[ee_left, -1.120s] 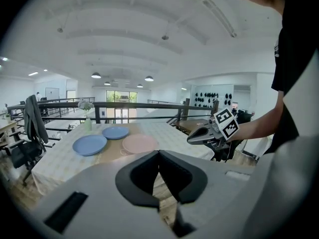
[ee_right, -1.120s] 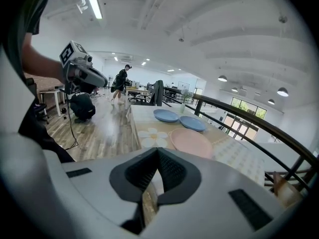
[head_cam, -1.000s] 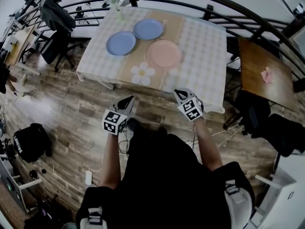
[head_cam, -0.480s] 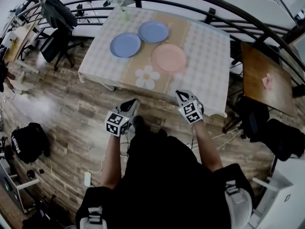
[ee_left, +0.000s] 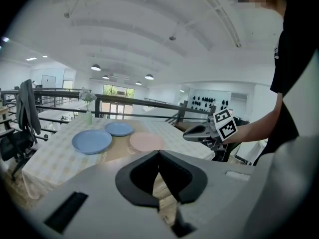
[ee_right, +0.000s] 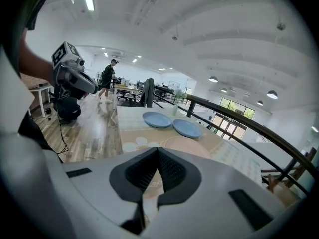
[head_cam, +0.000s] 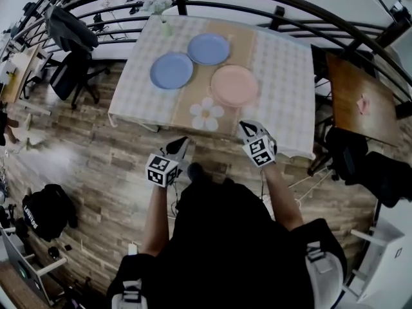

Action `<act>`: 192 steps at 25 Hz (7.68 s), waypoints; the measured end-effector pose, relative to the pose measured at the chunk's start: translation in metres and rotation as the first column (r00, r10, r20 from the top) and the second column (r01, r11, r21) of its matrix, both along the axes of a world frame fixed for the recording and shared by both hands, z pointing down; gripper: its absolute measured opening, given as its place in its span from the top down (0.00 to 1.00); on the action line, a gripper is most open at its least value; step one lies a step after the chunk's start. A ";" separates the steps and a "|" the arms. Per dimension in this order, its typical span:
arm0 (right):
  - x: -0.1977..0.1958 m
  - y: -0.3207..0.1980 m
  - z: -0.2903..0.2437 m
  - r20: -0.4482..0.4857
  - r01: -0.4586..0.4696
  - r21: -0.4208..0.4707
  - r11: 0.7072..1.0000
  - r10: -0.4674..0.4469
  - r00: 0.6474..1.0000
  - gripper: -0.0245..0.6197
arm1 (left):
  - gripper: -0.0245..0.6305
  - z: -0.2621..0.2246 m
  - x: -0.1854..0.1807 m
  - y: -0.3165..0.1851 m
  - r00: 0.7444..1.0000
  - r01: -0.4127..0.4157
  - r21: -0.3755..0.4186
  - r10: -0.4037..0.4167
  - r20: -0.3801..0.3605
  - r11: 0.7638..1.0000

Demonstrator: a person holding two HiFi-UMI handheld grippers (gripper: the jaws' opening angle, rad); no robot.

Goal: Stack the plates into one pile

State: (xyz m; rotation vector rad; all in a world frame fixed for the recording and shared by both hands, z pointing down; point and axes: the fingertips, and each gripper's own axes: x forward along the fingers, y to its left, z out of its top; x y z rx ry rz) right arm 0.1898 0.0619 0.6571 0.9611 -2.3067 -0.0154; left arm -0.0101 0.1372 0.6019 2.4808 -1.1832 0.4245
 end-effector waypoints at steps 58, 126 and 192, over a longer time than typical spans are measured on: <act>-0.027 -0.127 0.095 -0.266 0.183 -0.152 0.971 -0.219 0.939 0.96 | 0.96 0.000 -0.032 -0.137 0.998 0.056 -0.015 -0.056 -0.007 0.998; -0.030 -0.140 0.163 -0.404 0.304 -0.219 0.927 -0.369 0.837 0.95 | 0.96 0.019 -0.039 -0.146 0.979 0.204 -0.067 -0.204 0.006 0.977; -0.232 -0.239 0.097 -0.472 0.224 -0.067 0.972 -0.229 0.851 0.93 | 0.96 0.001 -0.231 -0.241 0.998 0.060 -0.011 -0.060 0.004 0.998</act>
